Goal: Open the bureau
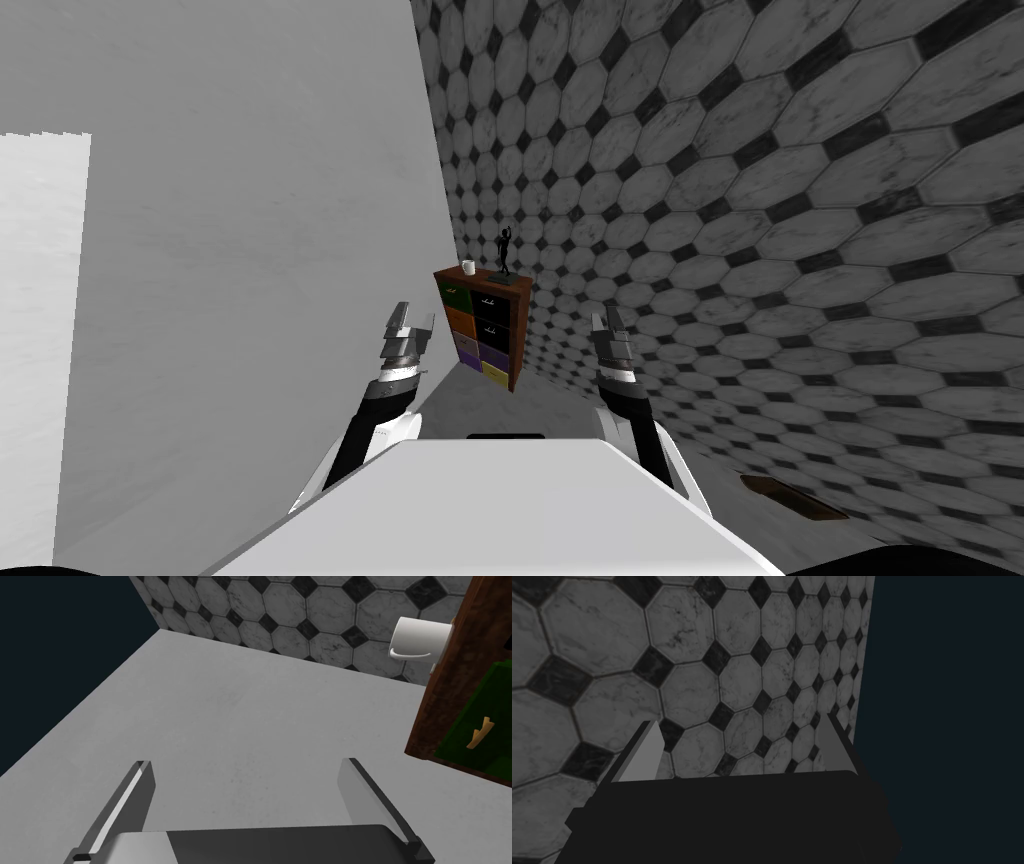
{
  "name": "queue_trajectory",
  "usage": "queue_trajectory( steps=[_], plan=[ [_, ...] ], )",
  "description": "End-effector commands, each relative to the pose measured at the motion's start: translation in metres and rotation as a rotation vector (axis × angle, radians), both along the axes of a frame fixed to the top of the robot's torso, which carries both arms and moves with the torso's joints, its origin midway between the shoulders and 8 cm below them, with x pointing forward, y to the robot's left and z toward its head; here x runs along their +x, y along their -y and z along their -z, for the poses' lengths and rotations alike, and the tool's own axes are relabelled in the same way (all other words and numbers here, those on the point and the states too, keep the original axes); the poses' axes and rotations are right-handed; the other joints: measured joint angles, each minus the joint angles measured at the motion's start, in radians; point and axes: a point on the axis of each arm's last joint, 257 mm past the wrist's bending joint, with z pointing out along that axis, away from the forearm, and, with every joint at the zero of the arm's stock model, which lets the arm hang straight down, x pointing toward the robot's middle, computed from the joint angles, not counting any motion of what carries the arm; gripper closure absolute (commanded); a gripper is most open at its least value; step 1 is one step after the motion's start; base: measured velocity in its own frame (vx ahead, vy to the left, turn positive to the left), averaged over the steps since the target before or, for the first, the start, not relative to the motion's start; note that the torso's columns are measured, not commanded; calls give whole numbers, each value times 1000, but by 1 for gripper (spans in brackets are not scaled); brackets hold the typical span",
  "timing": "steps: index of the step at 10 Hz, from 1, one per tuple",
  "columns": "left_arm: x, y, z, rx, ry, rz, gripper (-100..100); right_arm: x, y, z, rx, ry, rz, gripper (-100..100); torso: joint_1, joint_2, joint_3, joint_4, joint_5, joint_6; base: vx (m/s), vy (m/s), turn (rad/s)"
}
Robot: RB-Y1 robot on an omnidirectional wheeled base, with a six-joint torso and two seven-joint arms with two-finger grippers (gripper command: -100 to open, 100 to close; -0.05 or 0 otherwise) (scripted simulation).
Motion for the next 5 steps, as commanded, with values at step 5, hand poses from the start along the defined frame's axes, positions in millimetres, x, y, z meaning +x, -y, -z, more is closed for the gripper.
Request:
queue_trajectory(
  steps=[5],
  plan=[
    [0,0,0,0,0,0,0,0,0,0,0,0,0,0,0,322,-644,322,0,0,0,0,0]
  ],
)
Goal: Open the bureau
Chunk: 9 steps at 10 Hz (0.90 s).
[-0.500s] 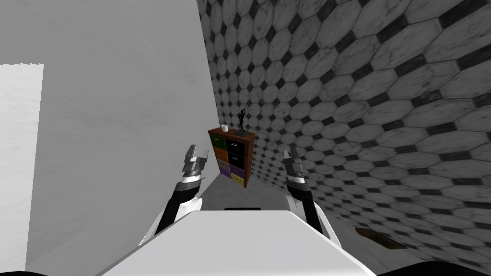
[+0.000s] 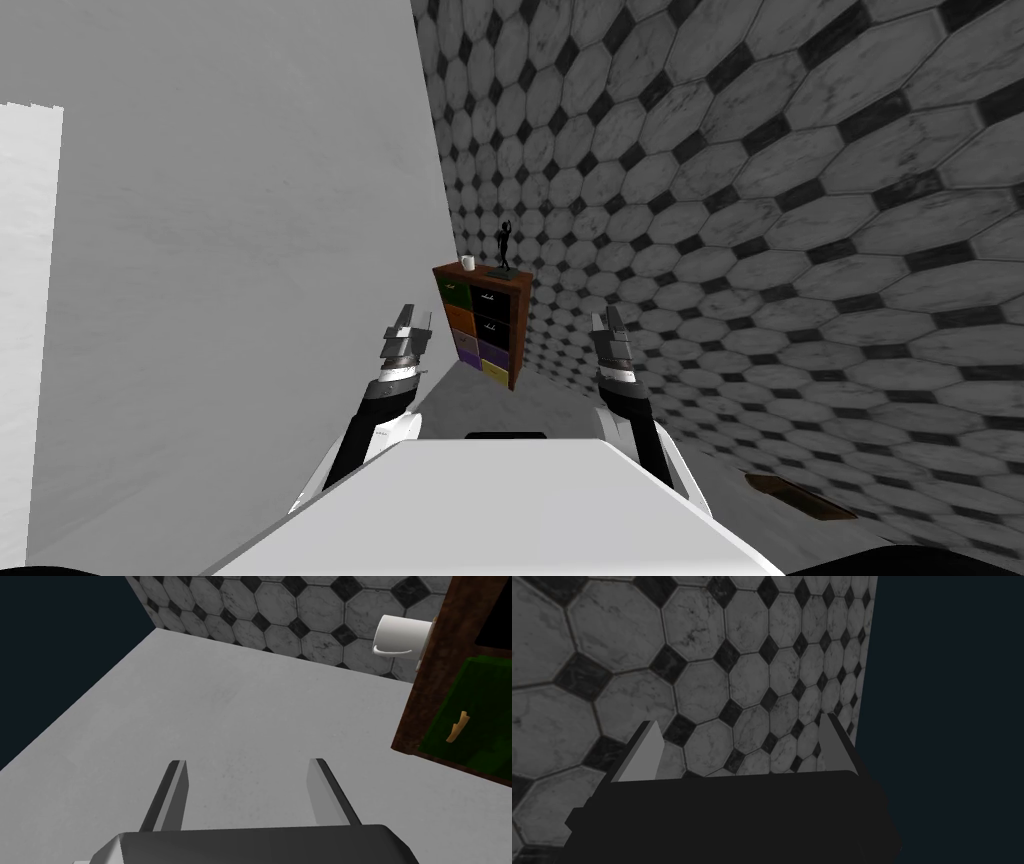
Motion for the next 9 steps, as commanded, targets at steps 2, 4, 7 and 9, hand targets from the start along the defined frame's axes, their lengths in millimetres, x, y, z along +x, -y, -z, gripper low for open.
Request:
queue_trajectory(
  steps=[2,4,7,9],
  plan=[
    [0,0,0,0,0,0,0,0,0,0,0,0,0,0,0,148,-295,148,0,0,0,0,0],
    [0,0,0,0,0,0,0,0,0,0,0,0,0,0,0,296,-590,295,0,0,0,0,0],
    [15,11,27,60,-59,43,-100,0,0,0,0,-1,0,0,0,411,-827,411,0,0,35,1,-50],
    [23,13,41,71,-86,53,-100,0,0,0,0,-1,0,0,0,414,-833,415,0,0,60,-2,-51]
  ],
)
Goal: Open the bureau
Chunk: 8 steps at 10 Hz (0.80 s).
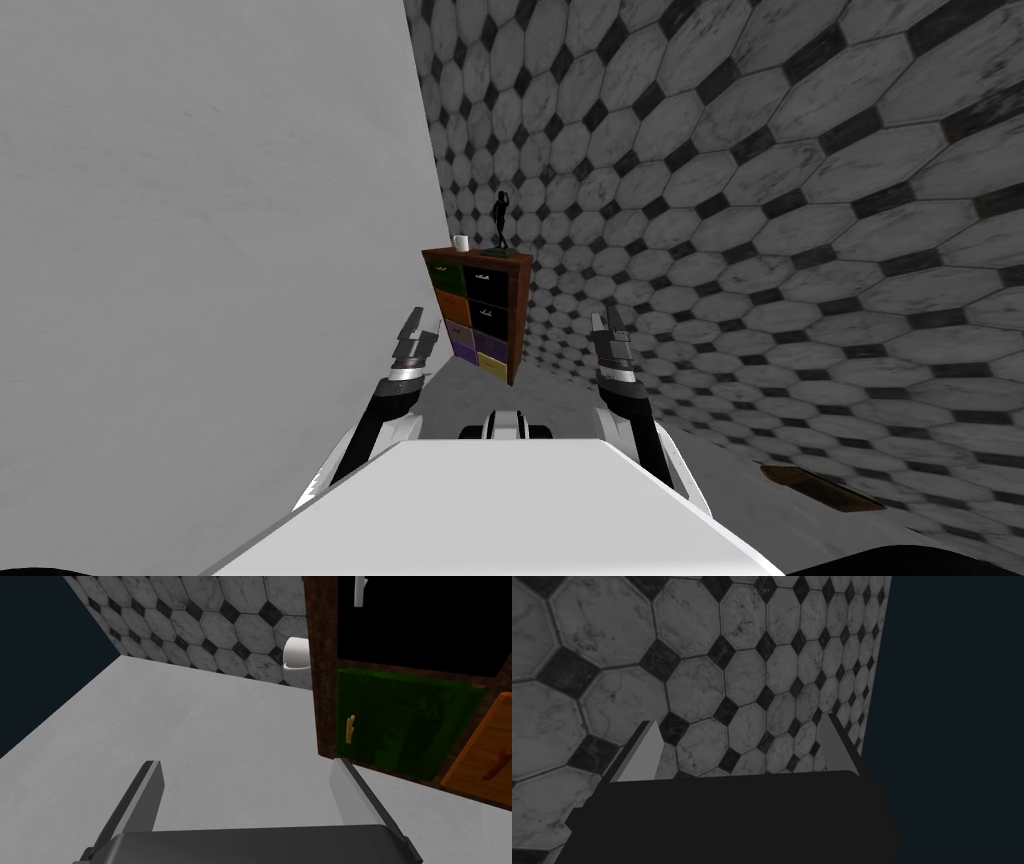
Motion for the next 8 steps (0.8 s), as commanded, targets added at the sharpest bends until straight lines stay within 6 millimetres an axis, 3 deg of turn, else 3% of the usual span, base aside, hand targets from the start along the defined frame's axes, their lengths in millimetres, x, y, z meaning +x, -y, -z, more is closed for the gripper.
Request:
queue_trajectory(
  steps=[1,8],
  plan=[
    [11,3,20,14,-38,12,-100,0,0,0,0,0,0,0,0,1,1,1,0,0,58,-4,-39],
    [36,11,71,14,-132,26,-100,0,0,0,0,0,0,0,0,2,1,1,0,0,48,4,-47]
  ],
)
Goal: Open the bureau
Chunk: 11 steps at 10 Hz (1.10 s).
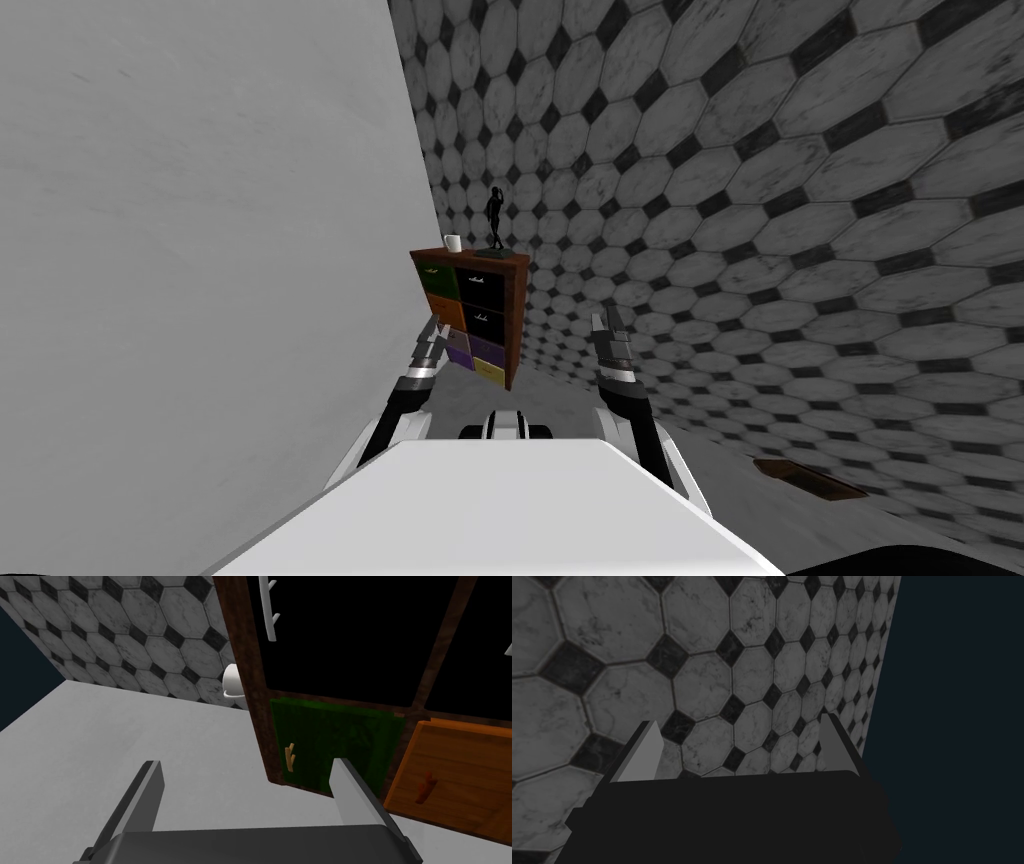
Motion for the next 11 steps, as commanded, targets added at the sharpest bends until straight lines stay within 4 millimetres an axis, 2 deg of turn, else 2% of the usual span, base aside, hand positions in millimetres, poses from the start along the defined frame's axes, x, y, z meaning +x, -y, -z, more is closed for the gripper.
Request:
queue_trajectory(
  steps=[1,9,11],
  plan=[
    [8,3,19,-2,-33,4,-100,0,0,0,0,0,0,0,0,0,0,0,0,0,42,0,-39],
    [27,14,71,2,-128,20,-100,0,0,0,0,0,0,0,0,0,0,0,0,0,42,2,-41],
    [33,19,90,12,-164,30,-100,0,0,0,0,0,0,0,1,0,0,0,0,0,55,9,-64]
  ],
)
